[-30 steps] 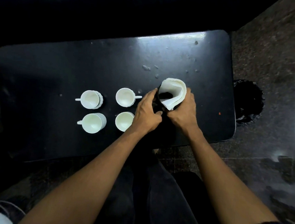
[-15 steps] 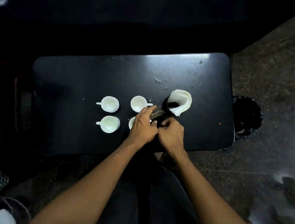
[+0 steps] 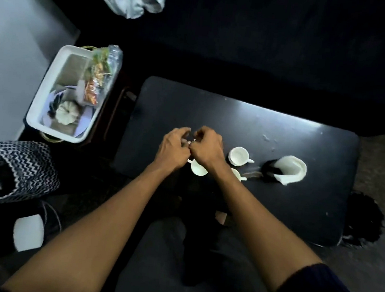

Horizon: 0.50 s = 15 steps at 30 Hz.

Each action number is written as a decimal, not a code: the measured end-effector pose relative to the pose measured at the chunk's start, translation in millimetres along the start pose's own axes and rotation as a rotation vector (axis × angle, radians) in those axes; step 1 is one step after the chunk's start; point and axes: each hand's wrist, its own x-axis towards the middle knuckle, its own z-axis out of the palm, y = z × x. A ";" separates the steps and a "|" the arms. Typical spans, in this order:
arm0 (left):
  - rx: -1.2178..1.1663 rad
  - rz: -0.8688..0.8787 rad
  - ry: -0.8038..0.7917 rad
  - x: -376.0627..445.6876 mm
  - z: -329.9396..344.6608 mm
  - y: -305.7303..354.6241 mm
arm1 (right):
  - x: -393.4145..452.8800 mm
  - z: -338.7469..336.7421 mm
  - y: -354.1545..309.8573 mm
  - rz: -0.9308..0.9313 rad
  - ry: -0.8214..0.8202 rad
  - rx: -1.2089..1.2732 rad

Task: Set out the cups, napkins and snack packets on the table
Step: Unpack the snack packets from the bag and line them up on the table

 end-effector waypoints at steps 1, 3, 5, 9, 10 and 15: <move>-0.010 -0.014 0.009 5.5 -10.4 -7.6 | 4.8 8.0 -12.4 -0.024 -0.009 -0.006; -0.045 -0.044 0.031 17.3 -30.4 -25.6 | 15.1 26.1 -35.7 -0.054 -0.032 -0.023; -0.080 -0.067 0.066 30.3 -51.9 -47.1 | 28.0 48.8 -59.1 -0.069 -0.057 -0.059; -0.122 -0.076 0.088 57.0 -98.6 -95.6 | 56.9 104.8 -107.0 -0.114 -0.075 -0.135; -0.124 -0.076 0.092 64.4 -111.2 -108.7 | 64.8 121.4 -120.2 -0.113 -0.079 -0.150; -0.141 -0.144 0.144 101.7 -182.1 -172.7 | 104.7 208.7 -187.0 -0.122 -0.094 -0.238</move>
